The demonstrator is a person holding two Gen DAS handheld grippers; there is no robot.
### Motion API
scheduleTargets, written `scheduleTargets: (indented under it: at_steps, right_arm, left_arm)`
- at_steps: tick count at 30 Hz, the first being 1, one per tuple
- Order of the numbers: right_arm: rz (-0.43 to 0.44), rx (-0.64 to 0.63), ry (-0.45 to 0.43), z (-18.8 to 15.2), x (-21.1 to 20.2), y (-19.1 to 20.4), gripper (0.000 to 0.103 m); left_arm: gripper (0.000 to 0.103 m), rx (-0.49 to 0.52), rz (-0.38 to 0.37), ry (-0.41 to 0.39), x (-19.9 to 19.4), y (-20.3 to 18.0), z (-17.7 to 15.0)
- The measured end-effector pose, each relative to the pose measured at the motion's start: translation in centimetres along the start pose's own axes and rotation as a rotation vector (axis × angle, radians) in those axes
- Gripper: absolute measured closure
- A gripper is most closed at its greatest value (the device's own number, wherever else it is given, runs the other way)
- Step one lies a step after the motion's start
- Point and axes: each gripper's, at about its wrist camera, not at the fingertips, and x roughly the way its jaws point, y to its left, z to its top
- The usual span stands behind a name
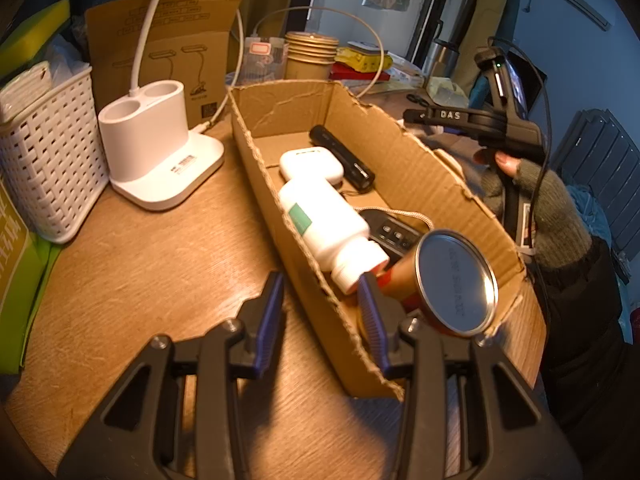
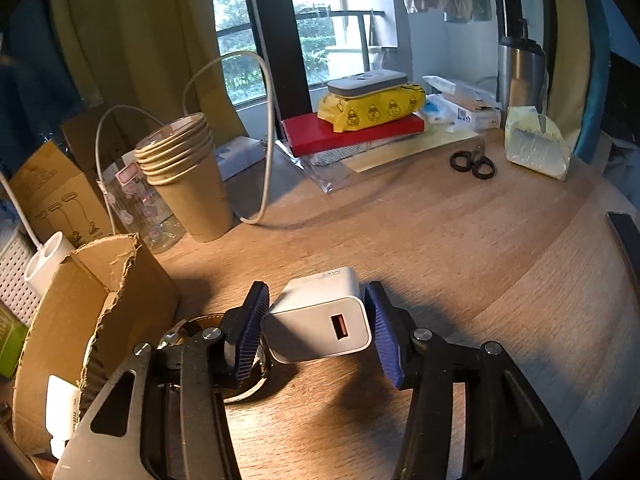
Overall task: Organize rigid objects
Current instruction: 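Lift the white charger with the right gripper and carry it over the box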
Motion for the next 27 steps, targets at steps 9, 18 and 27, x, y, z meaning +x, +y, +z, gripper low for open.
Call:
scheduleTargets:
  at_steps: [9,18,27]
  right_arm:
    - [0.011,-0.019,-0.047,0.1,-2.3,0.7,0.051]
    - [0.019,-0.048,-0.083,0.8,-4.3,1.8,0.051]
    - [0.059,-0.109,-0.141,1.6,-7.4,4.6,0.051]
  left_arm:
    - [0.062,-0.001,0.000,0.000,0.0,0.1,-0.1]
    - [0.062,-0.001,-0.001,0.000,0.0,0.1,-0.1]
    - [0.062,-0.002,-0.001,0.000,0.1,0.1,-0.1]
